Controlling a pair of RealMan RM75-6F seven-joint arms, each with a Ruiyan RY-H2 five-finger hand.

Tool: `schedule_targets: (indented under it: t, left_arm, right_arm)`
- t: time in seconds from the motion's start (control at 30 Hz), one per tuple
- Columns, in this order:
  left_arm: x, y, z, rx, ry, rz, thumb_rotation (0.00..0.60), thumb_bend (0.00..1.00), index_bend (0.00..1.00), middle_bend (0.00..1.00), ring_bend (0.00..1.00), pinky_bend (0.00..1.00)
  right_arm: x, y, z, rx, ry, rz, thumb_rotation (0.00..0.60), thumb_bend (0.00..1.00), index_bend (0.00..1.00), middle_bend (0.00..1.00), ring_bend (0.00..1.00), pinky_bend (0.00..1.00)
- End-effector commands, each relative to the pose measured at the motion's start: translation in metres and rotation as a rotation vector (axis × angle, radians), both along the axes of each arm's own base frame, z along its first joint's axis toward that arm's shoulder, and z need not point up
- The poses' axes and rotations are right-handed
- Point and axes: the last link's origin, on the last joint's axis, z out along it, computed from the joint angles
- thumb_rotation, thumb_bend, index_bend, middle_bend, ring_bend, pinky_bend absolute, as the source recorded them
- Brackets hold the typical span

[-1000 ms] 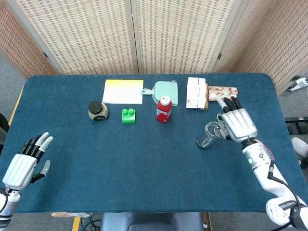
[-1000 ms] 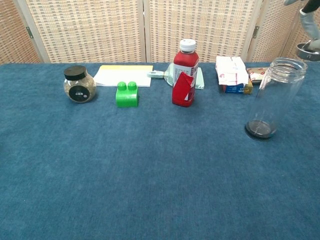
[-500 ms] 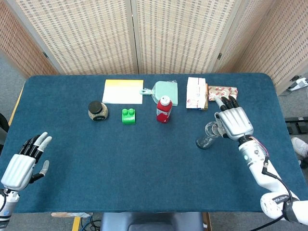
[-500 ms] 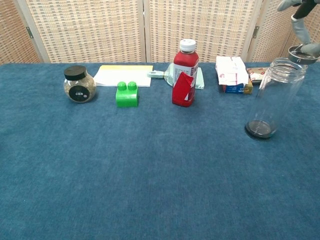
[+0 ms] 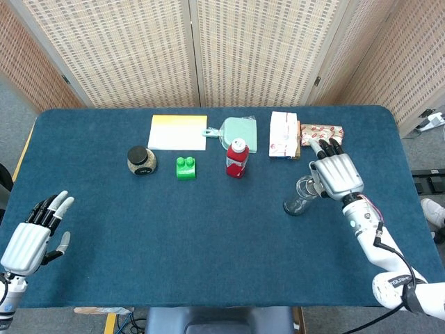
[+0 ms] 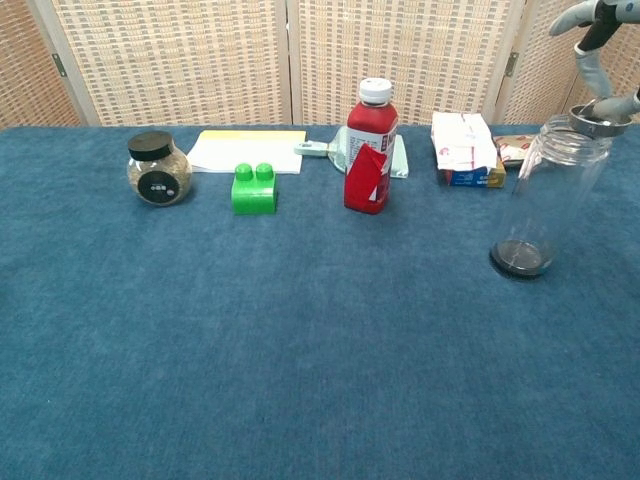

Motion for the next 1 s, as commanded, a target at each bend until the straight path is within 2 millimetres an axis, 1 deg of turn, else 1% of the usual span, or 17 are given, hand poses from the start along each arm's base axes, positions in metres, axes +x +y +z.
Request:
schedule_targets:
  t: [0.03, 0.5, 0.8, 1.0]
  left_arm:
    - [0.0001, -0.0002, -0.0001, -0.001, 0.000, -0.001, 0.600, 0.49, 0.00, 0.00, 0.00, 0.10]
    - [-0.0009, 0.0002, 0.0020, 0.003, -0.004, 0.002, 0.600, 0.49, 0.00, 0.00, 0.00, 0.10]
    - [-0.0013, 0.0004, 0.0020, 0.003, -0.001, 0.006, 0.600, 0.49, 0.00, 0.00, 0.00, 0.10]
    - [-0.0014, 0.0007, 0.0019, 0.004, 0.001, 0.007, 0.600, 0.49, 0.00, 0.00, 0.00, 0.10]
  right_arm:
    - [-0.0014, -0.0015, -0.0020, 0.005, 0.000, -0.004, 0.600, 0.38, 0.64, 0.04, 0.00, 0.00]
    - [-0.0012, -0.0091, -0.0085, 0.014, 0.003, -0.002, 0.600, 0.37, 0.64, 0.04, 0.00, 0.00]
    - [-0.0020, -0.0101, -0.0071, 0.009, 0.002, -0.006, 0.600, 0.37, 0.64, 0.04, 0.00, 0.00]
    - [-0.0052, -0.0072, -0.0050, 0.011, 0.008, -0.005, 0.600, 0.36, 0.64, 0.03, 0.00, 0.00]
